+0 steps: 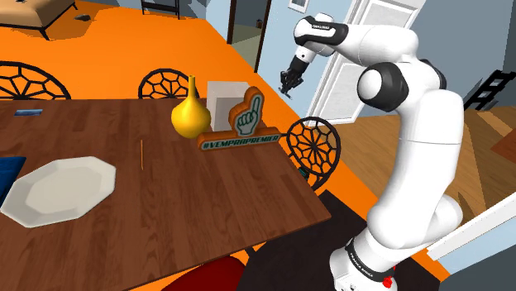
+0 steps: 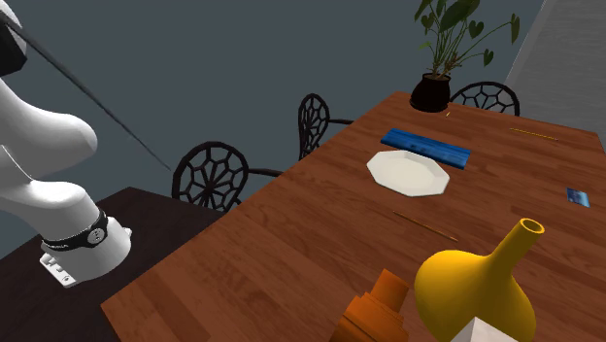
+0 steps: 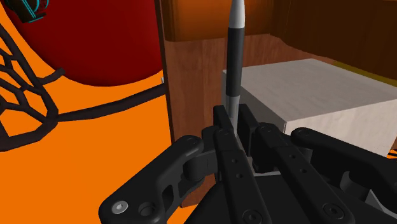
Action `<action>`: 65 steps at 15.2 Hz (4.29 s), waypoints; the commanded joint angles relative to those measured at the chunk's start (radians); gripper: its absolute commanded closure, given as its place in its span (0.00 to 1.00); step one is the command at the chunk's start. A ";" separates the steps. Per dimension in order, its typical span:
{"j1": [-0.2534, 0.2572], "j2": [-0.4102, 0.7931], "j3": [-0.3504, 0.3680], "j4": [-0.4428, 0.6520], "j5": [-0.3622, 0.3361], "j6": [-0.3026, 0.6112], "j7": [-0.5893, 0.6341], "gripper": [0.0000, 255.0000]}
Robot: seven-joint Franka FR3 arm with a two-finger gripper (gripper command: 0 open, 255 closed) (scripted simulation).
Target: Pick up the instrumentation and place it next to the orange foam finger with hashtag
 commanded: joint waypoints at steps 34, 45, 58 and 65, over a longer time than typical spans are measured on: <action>0.005 0.136 0.021 -0.254 0.050 0.380 -0.100 1.00; 0.000 0.223 0.033 -0.262 0.070 0.473 -0.130 1.00; 0.002 0.228 0.033 -0.254 0.069 0.471 -0.127 0.00; -0.009 0.144 0.020 -0.266 0.056 0.395 -0.123 0.00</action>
